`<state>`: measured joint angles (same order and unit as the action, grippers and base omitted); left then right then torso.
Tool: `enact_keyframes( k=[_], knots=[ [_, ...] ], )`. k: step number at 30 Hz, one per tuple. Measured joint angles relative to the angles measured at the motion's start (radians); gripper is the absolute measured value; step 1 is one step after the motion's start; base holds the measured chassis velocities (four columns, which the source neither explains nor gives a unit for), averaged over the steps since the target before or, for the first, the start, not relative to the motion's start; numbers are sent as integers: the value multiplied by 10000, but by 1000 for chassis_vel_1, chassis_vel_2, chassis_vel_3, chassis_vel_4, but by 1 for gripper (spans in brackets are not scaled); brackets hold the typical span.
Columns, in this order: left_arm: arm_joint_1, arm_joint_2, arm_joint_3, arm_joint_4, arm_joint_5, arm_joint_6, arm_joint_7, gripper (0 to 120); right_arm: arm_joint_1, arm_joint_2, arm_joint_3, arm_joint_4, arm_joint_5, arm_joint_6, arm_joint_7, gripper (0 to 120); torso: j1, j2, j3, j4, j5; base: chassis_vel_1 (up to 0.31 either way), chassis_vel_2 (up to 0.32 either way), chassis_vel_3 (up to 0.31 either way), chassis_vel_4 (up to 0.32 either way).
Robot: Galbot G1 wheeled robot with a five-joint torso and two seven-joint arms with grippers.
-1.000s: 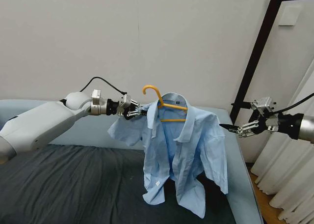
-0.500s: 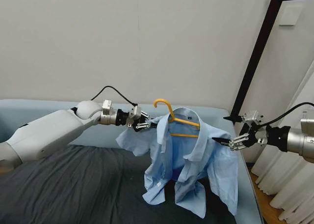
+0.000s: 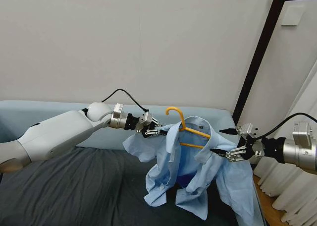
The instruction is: Pick up the clothes from the sofa and hang them on the clothes hanger.
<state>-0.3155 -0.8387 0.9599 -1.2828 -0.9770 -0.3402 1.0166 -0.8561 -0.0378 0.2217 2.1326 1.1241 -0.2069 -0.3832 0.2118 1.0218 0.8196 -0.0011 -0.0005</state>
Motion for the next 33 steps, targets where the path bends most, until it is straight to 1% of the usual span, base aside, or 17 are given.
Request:
enact_keyframes(
  k=[3,4,6,8,9,14,17,20,24,25,28,29,30,31,33],
  knots=[
    [-10,61,17,-126,0,4,2,2,-37,28,-67,60,-8,0,16,52,0,0,0,-1,0,0,0,0,0],
    [-10,61,17,-126,0,4,2,2,-37,28,-67,60,-8,0,16,52,0,0,0,-1,0,0,0,0,0],
    [-1,129,21,-218,0,8,1,2,-47,39,-86,96,26,30,53,41,0,0,0,0,0,0,0,0,0],
    [35,183,28,-275,-2,9,0,2,-56,41,-98,108,76,83,54,34,0,0,0,0,-1,0,0,0,0],
    [35,183,28,-275,-2,9,0,2,-56,41,-98,108,76,83,54,34,0,0,0,0,-1,0,0,0,0],
    [55,201,61,-311,-47,9,-25,2,-71,75,-142,117,92,209,-28,11,0,0,0,-1,-1,0,0,0,0],
    [14,191,76,-309,-54,11,-104,2,-73,87,-157,125,70,256,-64,7,0,0,0,-2,-1,0,0,0,0],
    [-40,204,128,-345,-54,11,-252,2,-75,103,-170,112,47,315,-76,7,0,0,0,-2,-1,0,0,0,0],
    [-96,323,197,-512,12,-54,-711,19,-77,204,-217,56,11,451,-75,7,0,0,0,-2,-1,0,0,0,0],
    [-96,323,197,-512,12,-54,-711,19,-77,204,-217,56,11,451,-75,7,0,0,0,-2,-1,0,0,0,0],
    [-99,453,140,-549,241,-190,-1046,34,-35,338,-223,-20,135,485,-12,7,0,0,0,0,-1,0,0,0,0],
    [-99,496,94,-549,316,-244,-1164,37,-23,369,-222,-56,209,493,20,7,0,0,0,0,-1,0,0,0,0],
    [-99,496,94,-549,316,-244,-1164,37,-23,369,-222,-56,209,493,20,7,0,0,0,0,-1,0,0,0,0],
    [-98,532,48,-545,385,-296,-1254,41,-11,401,-222,-94,271,497,42,7,-1,0,0,1,-1,0,0,0,0],
    [-73,619,-65,-537,471,-389,-1488,51,1,465,-219,-148,350,503,77,7,0,0,0,-1,-2,0,0,0,0]
  ],
)
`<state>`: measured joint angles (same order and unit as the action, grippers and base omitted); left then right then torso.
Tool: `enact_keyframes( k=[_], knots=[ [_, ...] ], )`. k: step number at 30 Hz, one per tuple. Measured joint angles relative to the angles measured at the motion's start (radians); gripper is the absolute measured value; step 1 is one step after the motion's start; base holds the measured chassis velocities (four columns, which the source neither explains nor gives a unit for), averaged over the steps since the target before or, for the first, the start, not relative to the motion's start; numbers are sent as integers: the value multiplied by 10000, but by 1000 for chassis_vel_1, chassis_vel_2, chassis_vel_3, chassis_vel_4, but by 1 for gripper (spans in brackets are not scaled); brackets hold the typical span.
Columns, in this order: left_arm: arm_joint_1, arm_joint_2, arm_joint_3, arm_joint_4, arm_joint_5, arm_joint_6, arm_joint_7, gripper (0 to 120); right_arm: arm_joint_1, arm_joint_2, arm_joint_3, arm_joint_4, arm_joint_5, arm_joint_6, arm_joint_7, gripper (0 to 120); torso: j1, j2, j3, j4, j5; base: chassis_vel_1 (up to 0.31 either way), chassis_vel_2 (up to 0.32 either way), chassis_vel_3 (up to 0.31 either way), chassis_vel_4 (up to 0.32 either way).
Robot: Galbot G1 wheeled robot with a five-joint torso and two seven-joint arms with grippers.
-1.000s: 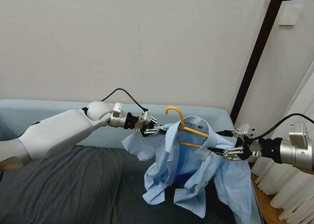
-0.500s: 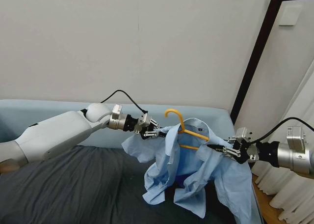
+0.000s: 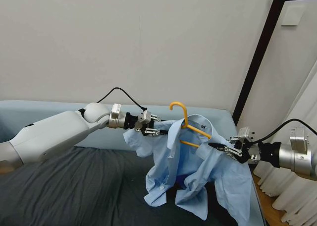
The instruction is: Pick up the clothes from the sofa and hang them on the clothes hanger.
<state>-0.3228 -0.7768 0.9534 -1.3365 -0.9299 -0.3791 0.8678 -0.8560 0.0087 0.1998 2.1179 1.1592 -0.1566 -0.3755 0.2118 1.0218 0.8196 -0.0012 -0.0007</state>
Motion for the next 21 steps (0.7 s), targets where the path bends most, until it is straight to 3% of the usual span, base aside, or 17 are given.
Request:
enact_keyframes(
  k=[4,6,11,12,15,17,21],
  knots=[
    [156,157,-351,16,389,-244,-322,66,48,192,10,-79,191,-45,145,7,0,0,0,-1,1,0,0,0,0],
    [214,203,-439,5,469,-271,-385,68,56,215,14,-94,223,-77,183,7,0,0,0,-1,1,0,0,0,0],
    [1193,860,-1267,-579,641,-442,-1123,91,78,664,22,-157,1291,-587,1082,7,0,0,0,0,-1,0,0,0,0],
    [1193,860,-1267,-579,641,-442,-1123,91,78,664,22,-157,1291,-587,1082,7,0,0,0,0,-1,0,0,0,0],
    [2356,1322,-2247,-1139,796,-358,-1530,99,81,1199,21,-222,1286,-784,1449,7,0,1,0,2,1,0,0,0,0],
    [3542,1599,-3424,-1687,914,-204,-1997,100,142,1674,18,-389,814,-812,1581,7,0,0,-1,2,-2,0,0,0,0],
    [4484,1809,-4181,-2277,990,-9,-2640,100,157,1957,-19,-533,536,-827,1639,7,0,1,0,1,1,0,0,0,0]
  ],
)
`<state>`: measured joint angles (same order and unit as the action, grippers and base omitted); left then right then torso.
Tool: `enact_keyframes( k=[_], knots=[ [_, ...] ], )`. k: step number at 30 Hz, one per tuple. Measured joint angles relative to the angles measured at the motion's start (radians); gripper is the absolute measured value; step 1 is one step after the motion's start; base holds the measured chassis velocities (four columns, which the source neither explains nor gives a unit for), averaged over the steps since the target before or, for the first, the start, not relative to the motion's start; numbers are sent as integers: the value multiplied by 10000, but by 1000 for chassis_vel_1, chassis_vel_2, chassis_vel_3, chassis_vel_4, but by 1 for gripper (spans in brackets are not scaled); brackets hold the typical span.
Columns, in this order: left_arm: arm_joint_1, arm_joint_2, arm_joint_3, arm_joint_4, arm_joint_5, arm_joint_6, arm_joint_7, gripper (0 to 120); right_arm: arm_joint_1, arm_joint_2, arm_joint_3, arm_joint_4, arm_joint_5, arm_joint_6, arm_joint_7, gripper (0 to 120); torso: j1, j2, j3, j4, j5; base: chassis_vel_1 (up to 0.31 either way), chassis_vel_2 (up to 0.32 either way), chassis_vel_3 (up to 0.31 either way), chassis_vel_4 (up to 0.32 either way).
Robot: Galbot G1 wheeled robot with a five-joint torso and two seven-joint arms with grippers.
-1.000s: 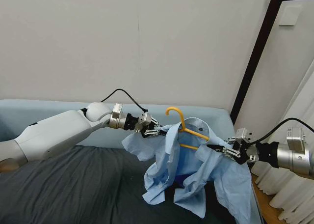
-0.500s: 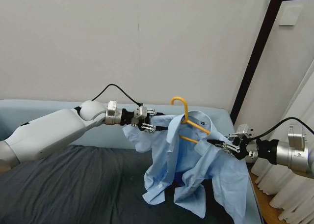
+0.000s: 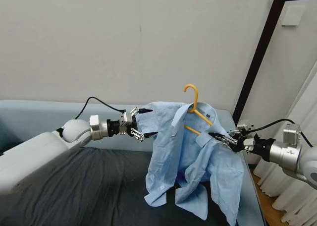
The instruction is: Pick up the clothes from the sofa and hang them on the clothes hanger.
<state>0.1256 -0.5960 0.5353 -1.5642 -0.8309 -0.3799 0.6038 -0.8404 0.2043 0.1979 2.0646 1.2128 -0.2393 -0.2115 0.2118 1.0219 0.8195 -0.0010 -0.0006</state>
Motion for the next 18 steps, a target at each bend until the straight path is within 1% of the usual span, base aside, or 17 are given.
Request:
enact_keyframes(
  k=[1,2,3,4,5,6,7,8,10,12,13,17,18],
  knots=[
    [863,102,-558,-584,9,203,-833,100,29,192,-44,-128,-141,-35,38,7,0,0,0,0,-1,0,0,0,0],
    [863,102,-558,-584,9,203,-833,100,29,192,-44,-128,-141,-35,38,7,0,0,0,0,-1,0,0,0,0],
    [1405,119,-826,-1021,-1,354,-1398,100,88,344,-83,-234,-179,-82,42,7,0,0,0,0,-1,0,0,0,0],
    [1655,114,-930,-1216,-3,417,-1676,100,123,409,-104,-289,-187,-102,40,7,0,0,-1,-1,-1,0,0,0,0],
    [2471,-319,-1059,-1837,32,572,-3107,100,379,857,-232,-685,-231,-236,12,7,0,1,-1,-1,-3,0,0,0,0],
    [2583,-869,-886,-1922,53,591,-4177,100,563,1281,-338,-981,-201,-346,7,7,0,0,0,-2,3,0,0,0,0],
    [2560,-1251,-740,-1867,82,612,-4642,100,630,1444,-422,-1125,-192,-398,-15,7,1,0,0,-3,3,0,0,0,0],
    [2560,-1251,-740,-1867,82,612,-4642,100,630,1444,-422,-1125,-192,-398,-15,7,1,0,0,-3,3,0,0,0,0],
    [2383,-1808,-563,-1580,224,615,-5033,100,814,1612,-655,-1372,-197,-512,-99,7,0,-1,0,-6,3,0,0,0,0],
    [2122,-2342,-405,-1218,379,619,-5336,100,1342,1718,-1151,-1616,-142,-679,-99,7,0,-1,0,-7,4,0,0,0,0],
    [2122,-2342,-405,-1218,379,619,-5336,100,1342,1718,-1151,-1616,-142,-679,-99,7,0,-1,0,-7,4,0,0,0,0],
    [1699,-3247,-170,-406,797,698,-5884,100,2751,1728,-2334,-1910,421,-1070,53,7,1,-2,1,0,3,0,0,0,0],
    [1699,-3247,-170,-406,797,698,-5884,100,2751,1728,-2334,-1910,421,-1070,53,7,1,-2,1,0,3,0,0,0,0]
  ],
)
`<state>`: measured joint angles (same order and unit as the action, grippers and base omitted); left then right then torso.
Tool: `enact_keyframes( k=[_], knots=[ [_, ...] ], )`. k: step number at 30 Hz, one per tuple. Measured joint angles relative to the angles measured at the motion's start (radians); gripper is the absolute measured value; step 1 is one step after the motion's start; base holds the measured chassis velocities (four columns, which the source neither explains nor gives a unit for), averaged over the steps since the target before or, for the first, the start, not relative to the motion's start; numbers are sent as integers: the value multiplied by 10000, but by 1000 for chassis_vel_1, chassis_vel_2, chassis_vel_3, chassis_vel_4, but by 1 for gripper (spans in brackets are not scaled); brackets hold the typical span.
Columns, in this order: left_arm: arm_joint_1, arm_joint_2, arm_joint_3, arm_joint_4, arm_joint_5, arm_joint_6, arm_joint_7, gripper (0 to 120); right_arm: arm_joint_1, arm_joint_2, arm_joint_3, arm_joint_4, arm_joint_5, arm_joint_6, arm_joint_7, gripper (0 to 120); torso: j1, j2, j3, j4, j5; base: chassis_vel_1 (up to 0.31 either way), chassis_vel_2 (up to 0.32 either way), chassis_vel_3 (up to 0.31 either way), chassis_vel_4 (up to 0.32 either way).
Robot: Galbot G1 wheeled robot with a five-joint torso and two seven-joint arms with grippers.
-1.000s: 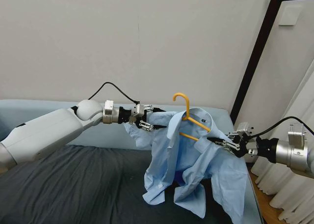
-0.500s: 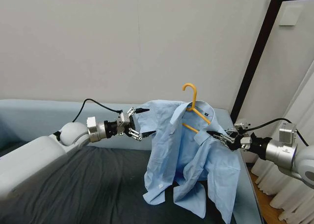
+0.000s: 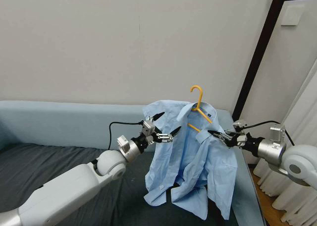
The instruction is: Pick up the clothes from the sofa and hang them on the clothes hanger.
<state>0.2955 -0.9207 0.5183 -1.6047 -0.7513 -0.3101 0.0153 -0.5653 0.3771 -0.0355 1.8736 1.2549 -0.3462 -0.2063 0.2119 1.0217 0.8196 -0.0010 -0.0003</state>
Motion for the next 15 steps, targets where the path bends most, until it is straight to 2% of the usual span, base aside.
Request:
enact_keyframes(
  k=[4,7,9,10,13,14,15],
  knots=[
    [-86,-595,-4,589,429,19,-216,98,1522,-103,-1110,-18,1052,-408,411,7,0,0,0,-2,-3,0,0,0,0],
    [-82,-683,-36,689,502,18,-248,96,1882,-125,-1339,-3,1286,-503,491,7,0,0,0,-1,-3,0,0,0,0],
    [-18,-908,-173,988,784,-55,-289,90,2850,-143,-1959,25,1778,-787,728,7,1,0,1,-1,-2,0,0,0,0],
    [-18,-908,-173,988,784,-55,-289,90,2850,-143,-1959,25,1778,-787,728,7,1,0,1,-1,-2,0,0,0,0],
    [95,-1024,-336,1248,1107,-143,-290,75,4023,-86,-2772,-21,2245,-1038,946,7,1,0,1,1,-3,0,0,0,0],
    [95,-1024,-336,1248,1107,-143,-290,75,4023,-86,-2772,-21,2245,-1038,946,7,1,0,1,1,-3,0,0,0,0],
    [112,-1038,-384,1303,1180,-166,-291,70,4362,-82,-3065,-10,2467,-1144,1045,7,1,0,0,0,-4,0,0,0,0]
  ],
)
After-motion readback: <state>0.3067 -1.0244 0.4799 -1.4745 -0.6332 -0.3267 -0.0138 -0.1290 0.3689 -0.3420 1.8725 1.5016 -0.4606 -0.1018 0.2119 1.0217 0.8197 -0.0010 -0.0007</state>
